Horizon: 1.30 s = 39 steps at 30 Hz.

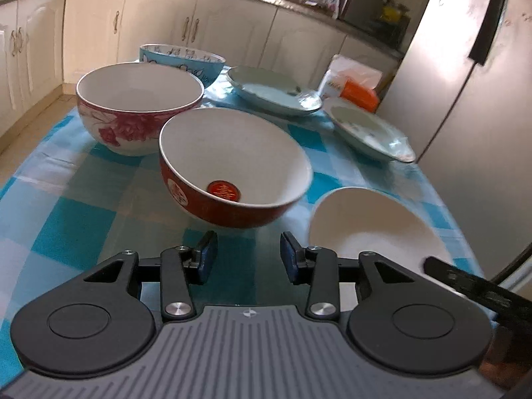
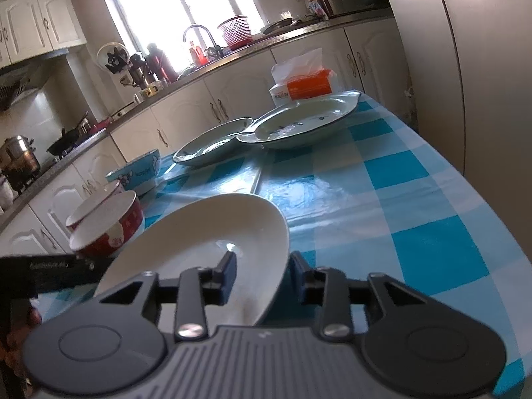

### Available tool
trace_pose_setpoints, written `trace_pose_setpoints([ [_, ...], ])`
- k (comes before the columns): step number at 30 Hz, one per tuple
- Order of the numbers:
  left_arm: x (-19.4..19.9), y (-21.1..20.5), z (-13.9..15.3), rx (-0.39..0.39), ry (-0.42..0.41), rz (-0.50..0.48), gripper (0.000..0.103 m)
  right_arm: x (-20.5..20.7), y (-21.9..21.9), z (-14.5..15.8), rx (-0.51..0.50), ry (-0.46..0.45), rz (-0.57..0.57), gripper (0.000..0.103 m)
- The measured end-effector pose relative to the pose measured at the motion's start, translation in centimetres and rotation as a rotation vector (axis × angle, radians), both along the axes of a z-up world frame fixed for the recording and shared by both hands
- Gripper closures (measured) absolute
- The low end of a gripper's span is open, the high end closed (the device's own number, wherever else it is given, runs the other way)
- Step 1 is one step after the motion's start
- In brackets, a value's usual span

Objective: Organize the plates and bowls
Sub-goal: 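Lift the white plate with both grippers and carry it toward the bowls, then lower the white plate beside the red bowls and open both grippers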

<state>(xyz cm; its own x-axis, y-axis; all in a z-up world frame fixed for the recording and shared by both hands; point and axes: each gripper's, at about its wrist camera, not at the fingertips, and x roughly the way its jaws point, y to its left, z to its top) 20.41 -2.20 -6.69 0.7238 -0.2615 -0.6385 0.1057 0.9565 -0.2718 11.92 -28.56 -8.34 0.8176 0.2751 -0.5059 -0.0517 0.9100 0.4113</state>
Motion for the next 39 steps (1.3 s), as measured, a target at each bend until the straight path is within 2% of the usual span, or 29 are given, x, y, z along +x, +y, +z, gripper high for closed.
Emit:
trace_pose_setpoints([
  [5, -1.9, -1.2, 0.5, -0.054, -0.004, -0.066, 0.056, 0.0, 0.2, 0.1, -0.014, -0.002, 0.007, 0.067],
  [11, -2.3, -3.4, -1.5, -0.104, 0.044, -0.106, 0.073, 0.1, 0.0, -0.1, -0.023, -0.007, 0.014, 0.083],
  [14, -2.3, -4.3, -1.7, -0.081, 0.012, -0.076, 0.074, 0.1, -0.2, -0.2, -0.026, -0.005, 0.011, 0.089],
  [17, -2.6, -4.4, -1.7, -0.087, 0.006, -0.059, 0.077, -0.1, -0.4, -0.1, -0.006, 0.008, 0.006, 0.09],
  [21, -3.3, -3.9, -1.6, -0.064, -0.008, -0.044, 0.079, -0.9, 0.4, 0.3, -0.051, 0.001, 0.011, 0.09],
  [25, -4.6, -2.9, -1.5, -0.076, -0.005, -0.021, 0.079, -2.1, 1.6, 0.7, -0.087, -0.007, 0.02, 0.09],
  [30, -7.0, -0.4, -0.5, -0.098, -0.027, 0.041, 0.079, -3.1, 3.5, 1.1, -0.083, -0.006, 0.063, 0.09],
  [39, -11.3, 6.6, 0.5, -0.103, -0.024, 0.188, 0.079, -3.5, 10.2, 1.5, -0.079, 0.003, 0.224, 0.088],
])
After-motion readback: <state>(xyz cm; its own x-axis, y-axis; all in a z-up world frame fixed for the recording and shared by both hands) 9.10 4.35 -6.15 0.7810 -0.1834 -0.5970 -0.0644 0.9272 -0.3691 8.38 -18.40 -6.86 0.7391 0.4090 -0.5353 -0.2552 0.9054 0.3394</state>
